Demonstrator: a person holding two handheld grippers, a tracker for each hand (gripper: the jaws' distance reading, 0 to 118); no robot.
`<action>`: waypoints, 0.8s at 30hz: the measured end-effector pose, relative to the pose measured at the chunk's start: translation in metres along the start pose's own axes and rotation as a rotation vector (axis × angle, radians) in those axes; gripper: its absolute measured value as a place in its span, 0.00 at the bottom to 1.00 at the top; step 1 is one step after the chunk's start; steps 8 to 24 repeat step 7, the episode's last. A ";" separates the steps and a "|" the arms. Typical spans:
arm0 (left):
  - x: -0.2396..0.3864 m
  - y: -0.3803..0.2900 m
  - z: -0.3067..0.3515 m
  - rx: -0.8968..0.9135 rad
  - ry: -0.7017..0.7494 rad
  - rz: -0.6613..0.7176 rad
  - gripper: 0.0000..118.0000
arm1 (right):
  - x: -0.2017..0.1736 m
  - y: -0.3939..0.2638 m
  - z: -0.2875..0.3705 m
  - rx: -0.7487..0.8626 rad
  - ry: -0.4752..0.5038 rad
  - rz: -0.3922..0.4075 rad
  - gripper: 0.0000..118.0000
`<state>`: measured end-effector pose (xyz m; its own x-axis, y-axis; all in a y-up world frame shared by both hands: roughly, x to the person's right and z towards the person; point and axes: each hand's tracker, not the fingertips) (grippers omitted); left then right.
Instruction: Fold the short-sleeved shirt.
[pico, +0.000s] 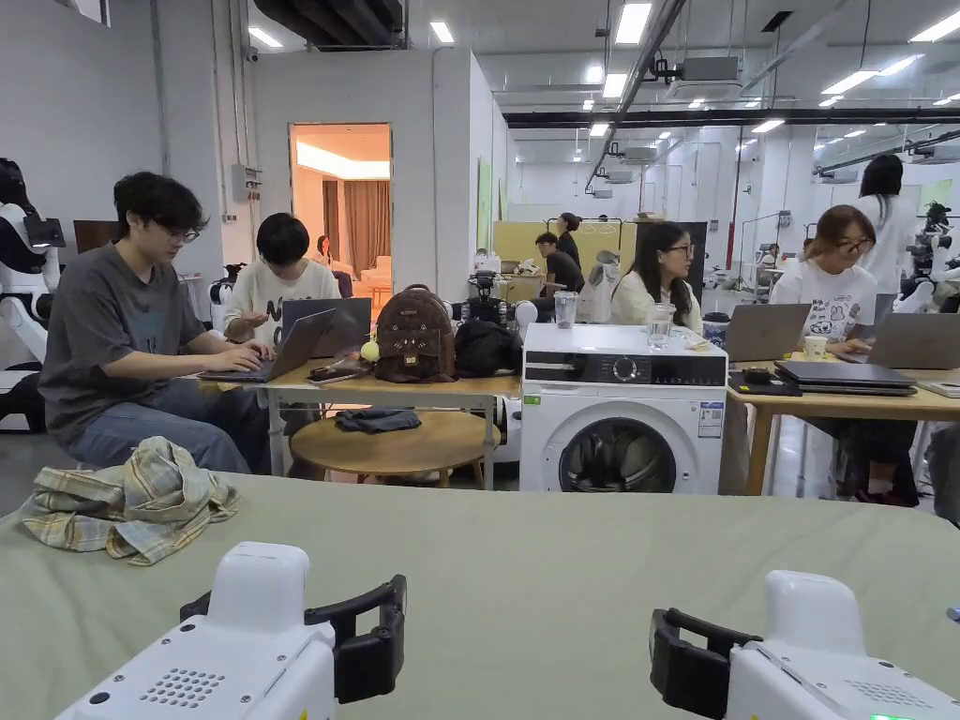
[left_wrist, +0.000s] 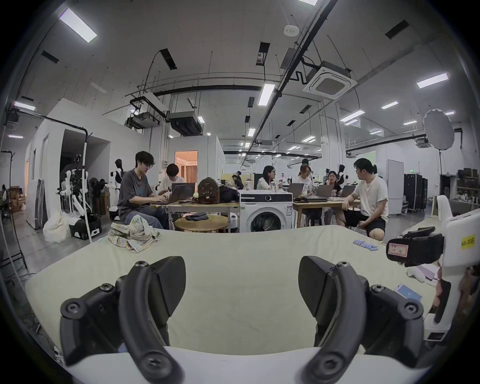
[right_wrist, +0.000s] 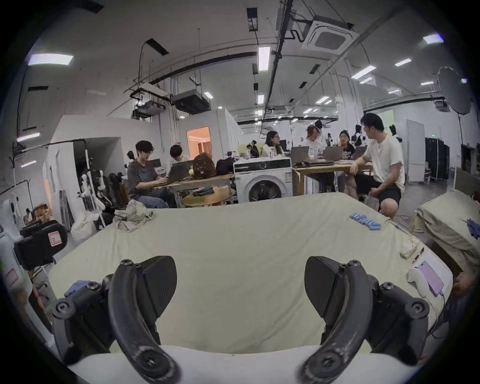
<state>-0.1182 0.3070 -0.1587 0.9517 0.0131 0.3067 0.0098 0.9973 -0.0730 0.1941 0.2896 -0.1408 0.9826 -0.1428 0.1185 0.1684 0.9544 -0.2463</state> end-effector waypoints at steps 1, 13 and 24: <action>0.000 0.000 0.000 0.000 0.006 -0.003 0.77 | 0.000 0.000 0.000 0.008 -0.002 0.004 0.86; 0.000 -0.001 0.000 0.006 0.009 -0.001 0.77 | 0.002 0.000 0.003 0.036 -0.016 0.021 0.86; 0.000 -0.001 0.000 0.006 0.009 -0.001 0.77 | 0.002 0.000 0.003 0.036 -0.016 0.021 0.86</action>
